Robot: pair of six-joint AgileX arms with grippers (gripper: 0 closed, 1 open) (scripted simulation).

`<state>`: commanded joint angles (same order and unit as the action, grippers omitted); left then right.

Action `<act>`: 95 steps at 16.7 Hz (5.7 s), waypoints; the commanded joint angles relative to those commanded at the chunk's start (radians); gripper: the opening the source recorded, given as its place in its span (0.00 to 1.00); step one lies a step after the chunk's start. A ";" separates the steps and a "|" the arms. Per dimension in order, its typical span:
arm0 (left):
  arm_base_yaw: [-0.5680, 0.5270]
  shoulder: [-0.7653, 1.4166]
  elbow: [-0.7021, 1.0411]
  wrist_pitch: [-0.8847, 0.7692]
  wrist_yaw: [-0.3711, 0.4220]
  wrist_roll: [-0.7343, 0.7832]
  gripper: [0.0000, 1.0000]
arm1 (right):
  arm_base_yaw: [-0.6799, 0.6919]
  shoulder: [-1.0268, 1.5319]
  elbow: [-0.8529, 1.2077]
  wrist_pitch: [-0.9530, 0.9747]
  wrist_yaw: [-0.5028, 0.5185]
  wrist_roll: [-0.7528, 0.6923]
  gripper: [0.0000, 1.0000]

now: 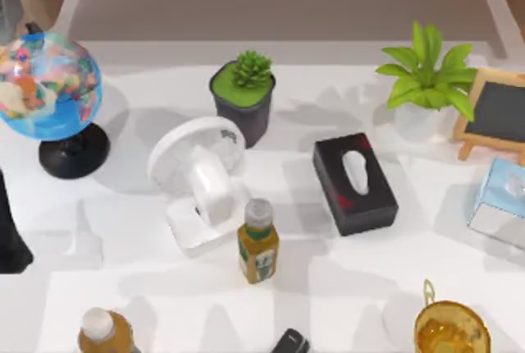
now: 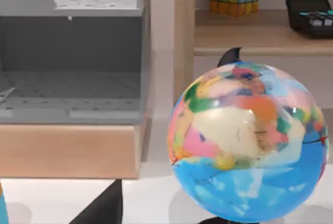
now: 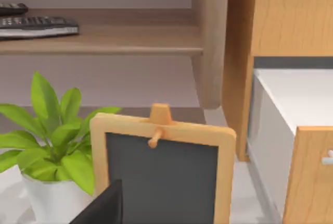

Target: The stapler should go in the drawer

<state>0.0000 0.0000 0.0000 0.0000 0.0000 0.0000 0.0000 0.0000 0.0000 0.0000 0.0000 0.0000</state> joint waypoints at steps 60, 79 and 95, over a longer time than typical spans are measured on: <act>0.000 0.000 0.000 0.000 0.000 0.000 1.00 | 1.120 2.004 1.256 -0.820 0.002 1.750 0.55; 0.000 0.000 0.000 0.000 0.000 0.000 1.00 | 1.130 1.990 1.255 -0.853 -0.006 1.756 0.00; 0.000 0.000 0.000 0.000 0.000 0.000 1.00 | 1.106 1.829 1.447 -1.006 0.001 1.718 0.00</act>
<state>0.0000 0.0000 0.0000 0.0000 0.0000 0.0000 1.1063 1.8288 1.4466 -1.0059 0.0007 1.7178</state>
